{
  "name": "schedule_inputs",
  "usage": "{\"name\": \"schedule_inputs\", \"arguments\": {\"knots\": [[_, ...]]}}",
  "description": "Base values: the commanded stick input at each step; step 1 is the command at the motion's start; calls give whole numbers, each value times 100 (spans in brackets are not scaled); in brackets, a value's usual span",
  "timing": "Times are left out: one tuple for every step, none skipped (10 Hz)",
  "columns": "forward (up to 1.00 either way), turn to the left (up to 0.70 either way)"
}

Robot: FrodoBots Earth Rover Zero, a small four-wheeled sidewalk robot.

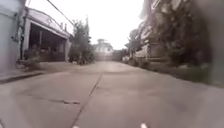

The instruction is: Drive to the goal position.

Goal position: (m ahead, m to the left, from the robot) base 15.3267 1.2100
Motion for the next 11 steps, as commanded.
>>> {"name": "schedule_inputs", "arguments": {"knots": [[100,1],[100,1],[100,1],[100,1],[100,1],[100,1],[100,1],[100,1],[100,1],[100,1],[100,1]]}}
